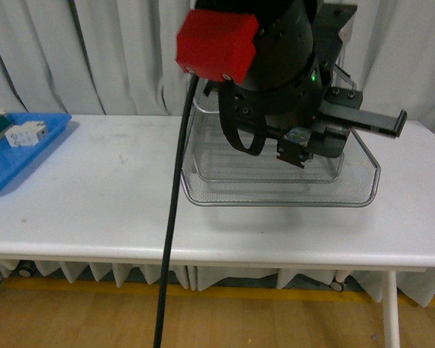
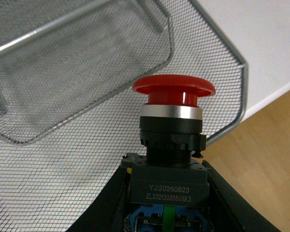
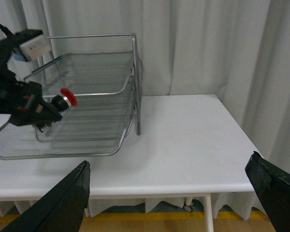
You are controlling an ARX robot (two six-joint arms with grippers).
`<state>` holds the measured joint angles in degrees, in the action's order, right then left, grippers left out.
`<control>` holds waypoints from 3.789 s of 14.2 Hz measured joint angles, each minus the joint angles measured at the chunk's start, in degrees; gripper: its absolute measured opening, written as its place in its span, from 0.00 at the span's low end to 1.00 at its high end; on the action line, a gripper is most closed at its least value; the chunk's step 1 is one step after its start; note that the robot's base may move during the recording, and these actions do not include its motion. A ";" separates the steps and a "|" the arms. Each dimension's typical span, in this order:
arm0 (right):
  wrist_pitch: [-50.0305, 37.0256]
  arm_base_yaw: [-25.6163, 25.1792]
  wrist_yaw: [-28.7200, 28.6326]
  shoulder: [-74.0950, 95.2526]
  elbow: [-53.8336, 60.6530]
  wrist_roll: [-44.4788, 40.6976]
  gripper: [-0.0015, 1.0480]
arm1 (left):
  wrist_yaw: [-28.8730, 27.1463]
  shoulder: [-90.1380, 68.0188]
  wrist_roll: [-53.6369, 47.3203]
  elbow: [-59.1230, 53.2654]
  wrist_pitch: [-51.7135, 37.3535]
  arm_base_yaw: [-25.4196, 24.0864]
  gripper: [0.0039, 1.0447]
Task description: Place button on rack with both arms
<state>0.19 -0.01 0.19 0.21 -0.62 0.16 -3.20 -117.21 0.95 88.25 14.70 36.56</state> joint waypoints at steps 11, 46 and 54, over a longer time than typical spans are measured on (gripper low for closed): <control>0.00 0.00 0.00 0.00 0.00 0.00 0.94 | -3.91 -26.45 0.61 36.72 19.58 -3.19 0.34; 0.00 0.00 -0.15 0.00 0.00 0.00 0.94 | 2.38 86.66 -0.13 -84.76 -41.40 -36.89 0.01; 0.00 0.00 -0.17 0.00 0.00 0.00 0.94 | 3.19 100.26 -0.15 -87.76 -31.61 -36.39 0.01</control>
<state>0.19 -0.01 0.01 0.21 -0.62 0.16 -0.01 -16.95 0.80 0.49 -16.91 0.16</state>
